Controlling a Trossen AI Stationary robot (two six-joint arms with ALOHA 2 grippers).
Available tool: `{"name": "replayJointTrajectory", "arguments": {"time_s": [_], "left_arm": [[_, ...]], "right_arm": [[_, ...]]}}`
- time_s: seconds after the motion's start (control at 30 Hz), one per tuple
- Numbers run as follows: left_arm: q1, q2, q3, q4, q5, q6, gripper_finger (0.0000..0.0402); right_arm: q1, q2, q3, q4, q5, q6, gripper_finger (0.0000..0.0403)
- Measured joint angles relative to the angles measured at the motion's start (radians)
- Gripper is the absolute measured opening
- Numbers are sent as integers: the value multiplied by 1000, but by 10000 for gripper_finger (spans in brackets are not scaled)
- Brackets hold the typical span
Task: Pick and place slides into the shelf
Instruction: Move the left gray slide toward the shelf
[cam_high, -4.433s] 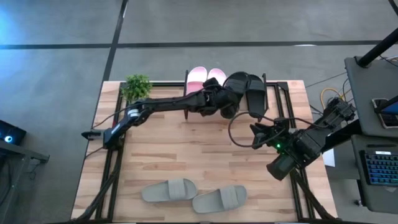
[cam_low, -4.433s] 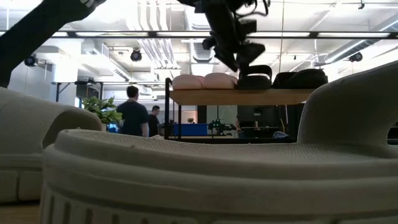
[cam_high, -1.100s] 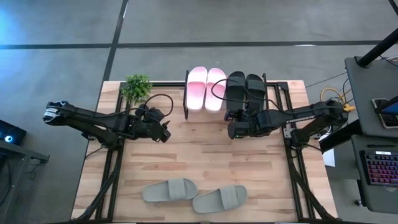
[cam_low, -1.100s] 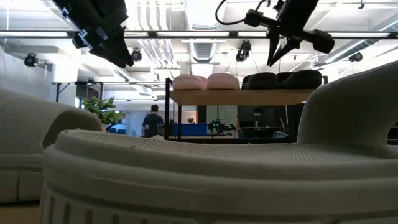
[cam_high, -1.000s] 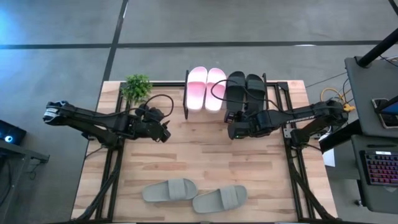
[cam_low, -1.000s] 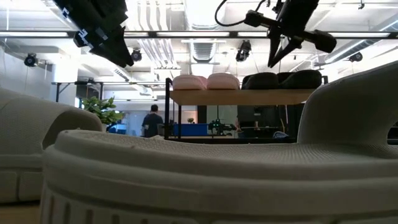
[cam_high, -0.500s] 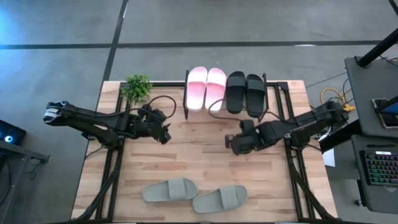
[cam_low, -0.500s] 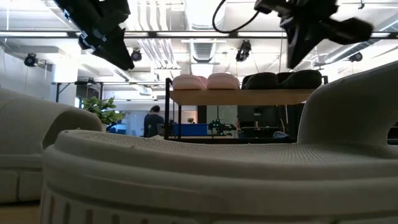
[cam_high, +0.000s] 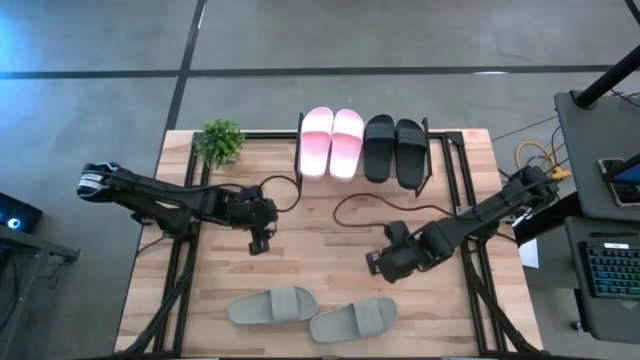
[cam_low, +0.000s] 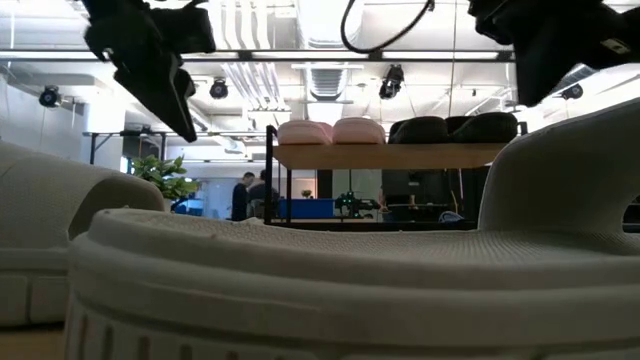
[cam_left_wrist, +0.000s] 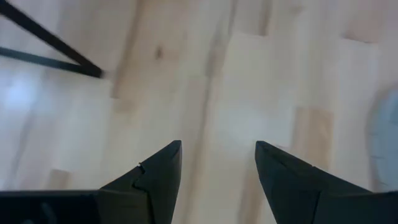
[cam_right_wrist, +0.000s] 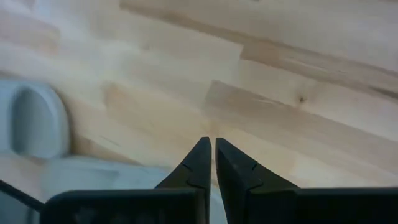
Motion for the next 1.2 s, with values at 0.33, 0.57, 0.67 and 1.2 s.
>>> {"name": "replayJointTrajectory", "arguments": {"time_s": [0.33, 0.57, 0.67, 1.2], "left_arm": [[-60, -57, -8, -3, 78, -19, 189], [-225, -67, -8, -35, 243, -64, 189], [-360, -64, -6, -35, 233, -19, 189], [-575, 251, 12, 199, -123, 272, 189]], "right_arm": [[98, 88, -1, 4, -22, -77, 89], [187, 158, -8, 2, -22, -65, 125], [217, 176, -9, 4, -22, -51, 130], [251, 183, -40, 26, -4, -5, 132]]}}
